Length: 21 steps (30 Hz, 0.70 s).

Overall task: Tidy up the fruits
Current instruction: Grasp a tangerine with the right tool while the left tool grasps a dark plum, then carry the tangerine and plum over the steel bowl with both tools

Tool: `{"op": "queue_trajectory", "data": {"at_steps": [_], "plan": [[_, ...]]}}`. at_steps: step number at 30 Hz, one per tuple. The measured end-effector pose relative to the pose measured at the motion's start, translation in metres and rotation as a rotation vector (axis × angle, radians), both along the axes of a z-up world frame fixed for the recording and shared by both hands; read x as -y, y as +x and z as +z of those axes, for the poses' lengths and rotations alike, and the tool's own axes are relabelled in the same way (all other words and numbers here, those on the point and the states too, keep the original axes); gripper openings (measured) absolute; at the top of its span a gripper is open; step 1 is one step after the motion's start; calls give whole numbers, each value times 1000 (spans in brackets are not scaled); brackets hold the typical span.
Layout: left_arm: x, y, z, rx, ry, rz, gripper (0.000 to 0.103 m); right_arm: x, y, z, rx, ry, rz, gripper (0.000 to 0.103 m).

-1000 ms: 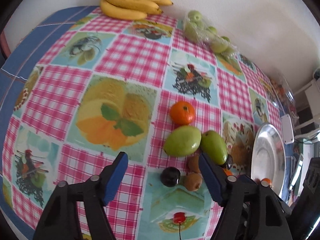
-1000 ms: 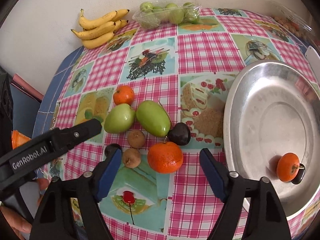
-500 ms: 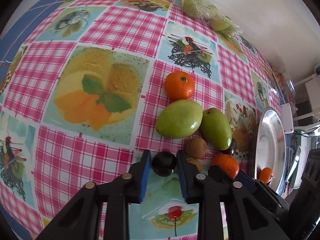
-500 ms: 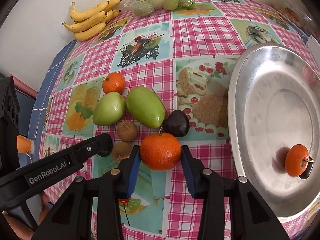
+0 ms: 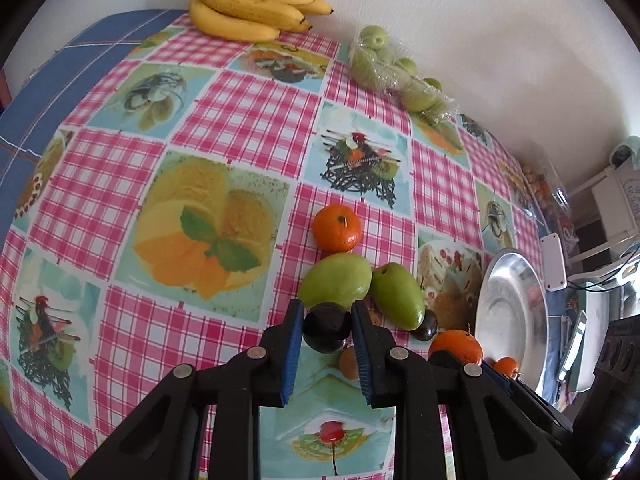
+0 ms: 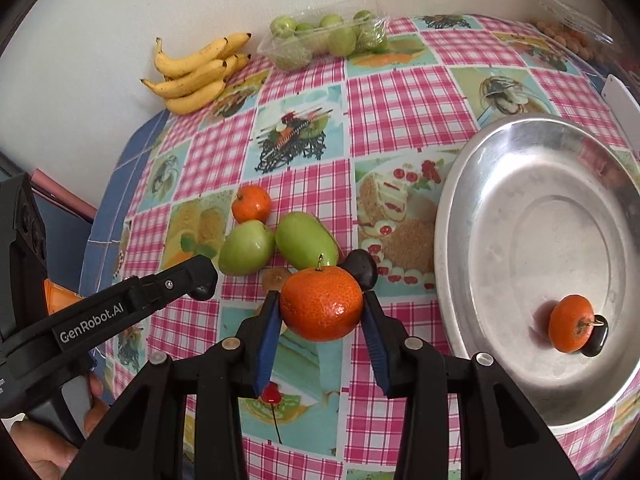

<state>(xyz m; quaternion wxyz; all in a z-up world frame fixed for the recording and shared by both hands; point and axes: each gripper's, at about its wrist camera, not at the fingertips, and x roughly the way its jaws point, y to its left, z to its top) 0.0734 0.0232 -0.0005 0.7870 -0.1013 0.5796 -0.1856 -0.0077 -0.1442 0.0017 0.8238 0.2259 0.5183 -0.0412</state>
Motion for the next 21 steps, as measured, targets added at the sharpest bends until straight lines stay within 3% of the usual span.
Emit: {"op": "queue_trajectory", "data": {"at_steps": [9, 21], "plan": [[8, -2, 7, 22, 3, -14, 26, 16, -9, 8, 14, 14, -46, 41], [61, -23, 22, 72, -8, -125, 26, 86, -44, 13, 19, 60, -252, 41]]}}
